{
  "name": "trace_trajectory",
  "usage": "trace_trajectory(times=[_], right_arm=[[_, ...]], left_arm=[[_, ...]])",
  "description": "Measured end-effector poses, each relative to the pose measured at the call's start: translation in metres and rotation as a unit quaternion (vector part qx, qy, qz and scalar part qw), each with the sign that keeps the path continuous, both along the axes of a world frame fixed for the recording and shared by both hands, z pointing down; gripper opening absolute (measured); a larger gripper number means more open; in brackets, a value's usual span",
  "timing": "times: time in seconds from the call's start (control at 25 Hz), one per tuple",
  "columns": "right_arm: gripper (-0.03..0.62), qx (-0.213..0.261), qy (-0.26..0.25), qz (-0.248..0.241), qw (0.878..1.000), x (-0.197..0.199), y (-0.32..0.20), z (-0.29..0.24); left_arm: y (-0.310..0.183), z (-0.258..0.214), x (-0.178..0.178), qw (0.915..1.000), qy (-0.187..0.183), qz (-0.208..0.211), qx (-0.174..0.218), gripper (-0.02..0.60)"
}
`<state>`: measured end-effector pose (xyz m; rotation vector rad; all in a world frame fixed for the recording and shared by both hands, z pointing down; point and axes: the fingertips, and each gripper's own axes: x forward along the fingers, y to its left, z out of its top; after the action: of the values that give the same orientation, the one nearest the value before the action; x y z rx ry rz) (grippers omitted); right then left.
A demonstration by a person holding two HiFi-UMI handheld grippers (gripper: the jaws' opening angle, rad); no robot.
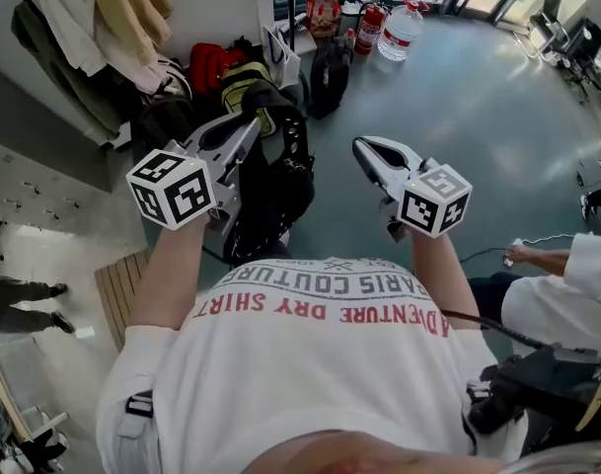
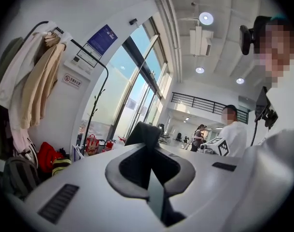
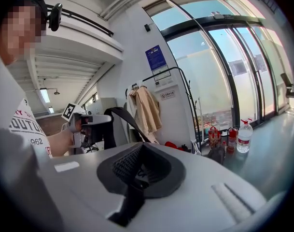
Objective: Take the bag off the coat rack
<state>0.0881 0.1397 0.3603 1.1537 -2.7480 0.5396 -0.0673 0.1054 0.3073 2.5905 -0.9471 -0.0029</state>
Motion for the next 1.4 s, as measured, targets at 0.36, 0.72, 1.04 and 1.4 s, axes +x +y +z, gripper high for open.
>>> trace_trajectory(times=[0.36, 0.72, 1.04, 1.4], right_arm=[[0.000, 0.017, -0.009, -0.025, 0.999, -0.010, 0.052, -0.005], [0.000, 0.033, -0.002, -0.034, 0.999, -0.015, 0.067, -0.023], [0.000, 0.028, 0.001, -0.031, 0.999, -0.014, 0.070, -0.018], [0.000, 0.025, 0.003, -0.032, 0.999, -0.013, 0.069, -0.018]], left_arm=[[0.077, -0.005, 0.010, 0.9997, 0.009, 0.020, -0.008, 0.015], [0.089, -0.014, 0.007, 0.9999, -0.006, 0.013, 0.008, 0.014], [0.084, -0.010, 0.007, 0.9997, -0.018, 0.006, 0.014, 0.014], [0.084, -0.007, 0.011, 0.9997, -0.020, 0.012, 0.007, 0.014]])
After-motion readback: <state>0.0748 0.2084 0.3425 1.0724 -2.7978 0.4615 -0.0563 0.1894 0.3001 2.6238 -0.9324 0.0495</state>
